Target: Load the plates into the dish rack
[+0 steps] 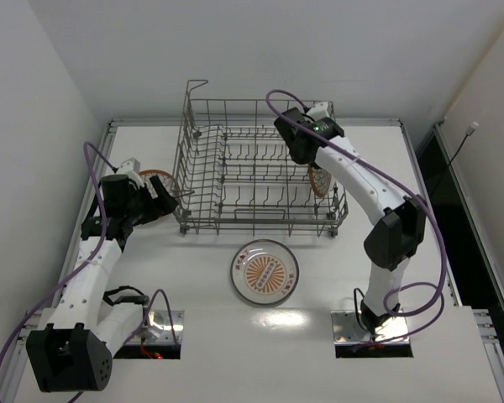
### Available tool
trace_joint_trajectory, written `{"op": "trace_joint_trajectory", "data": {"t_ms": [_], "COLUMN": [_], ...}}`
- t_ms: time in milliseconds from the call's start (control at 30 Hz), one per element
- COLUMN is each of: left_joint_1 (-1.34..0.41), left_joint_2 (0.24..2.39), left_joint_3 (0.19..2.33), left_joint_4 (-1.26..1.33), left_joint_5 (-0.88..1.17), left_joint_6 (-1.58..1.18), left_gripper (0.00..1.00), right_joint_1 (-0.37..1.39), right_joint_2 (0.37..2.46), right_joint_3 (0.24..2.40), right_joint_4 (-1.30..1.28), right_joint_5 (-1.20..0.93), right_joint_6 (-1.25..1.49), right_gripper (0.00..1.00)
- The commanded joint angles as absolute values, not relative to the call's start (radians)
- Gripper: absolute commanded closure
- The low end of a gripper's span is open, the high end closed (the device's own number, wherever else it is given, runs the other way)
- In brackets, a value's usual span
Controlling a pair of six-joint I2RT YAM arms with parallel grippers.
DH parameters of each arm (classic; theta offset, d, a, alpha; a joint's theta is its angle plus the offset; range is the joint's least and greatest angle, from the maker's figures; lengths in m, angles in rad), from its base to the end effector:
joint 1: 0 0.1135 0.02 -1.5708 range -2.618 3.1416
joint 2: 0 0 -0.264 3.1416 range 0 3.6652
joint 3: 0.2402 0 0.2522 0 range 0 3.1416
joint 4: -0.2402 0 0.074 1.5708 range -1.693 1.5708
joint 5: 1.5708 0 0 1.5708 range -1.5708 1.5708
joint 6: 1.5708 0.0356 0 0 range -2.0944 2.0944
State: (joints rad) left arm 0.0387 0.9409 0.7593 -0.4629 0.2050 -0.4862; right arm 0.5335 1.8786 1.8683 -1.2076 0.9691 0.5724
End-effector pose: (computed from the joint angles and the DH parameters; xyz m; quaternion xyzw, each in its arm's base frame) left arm 0.2034 0.0006 0.2762 -0.1867 0.8713 -0.1879 0.4130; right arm 0.3405 0.1670 0.3342 0.0987 0.8694 -0.3087 0.3730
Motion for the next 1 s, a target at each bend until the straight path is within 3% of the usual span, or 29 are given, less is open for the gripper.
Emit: {"op": "trace_joint_trajectory", "data": {"t_ms": [0, 267, 633, 967], "left_joint_1": [0.031, 0.031, 0.031, 0.031], "left_joint_2": [0.928, 0.928, 0.928, 0.928], "left_joint_3": [0.764, 0.764, 0.764, 0.764], "left_joint_4": [-0.433, -0.433, -0.433, -0.433], "left_joint_5": [0.210, 0.210, 0.210, 0.210], "left_joint_6": [-0.483, -0.483, -0.483, -0.483], "left_gripper": [0.24, 0.24, 0.24, 0.24], "right_joint_1": [0.528, 0.548, 0.643, 0.736], "right_joint_2": [1.833, 1.746, 1.707, 1.853], "right_joint_3": [1.819, 1.599, 1.444, 1.578], "right_joint_4": [-1.209, -1.083, -1.071, -1.238], "right_joint_5": [1.028, 0.859, 0.928, 1.095], "right_joint_6": [0.575, 0.615, 0.646, 0.718], "right_gripper": [1.00, 1.00, 0.98, 1.00]}}
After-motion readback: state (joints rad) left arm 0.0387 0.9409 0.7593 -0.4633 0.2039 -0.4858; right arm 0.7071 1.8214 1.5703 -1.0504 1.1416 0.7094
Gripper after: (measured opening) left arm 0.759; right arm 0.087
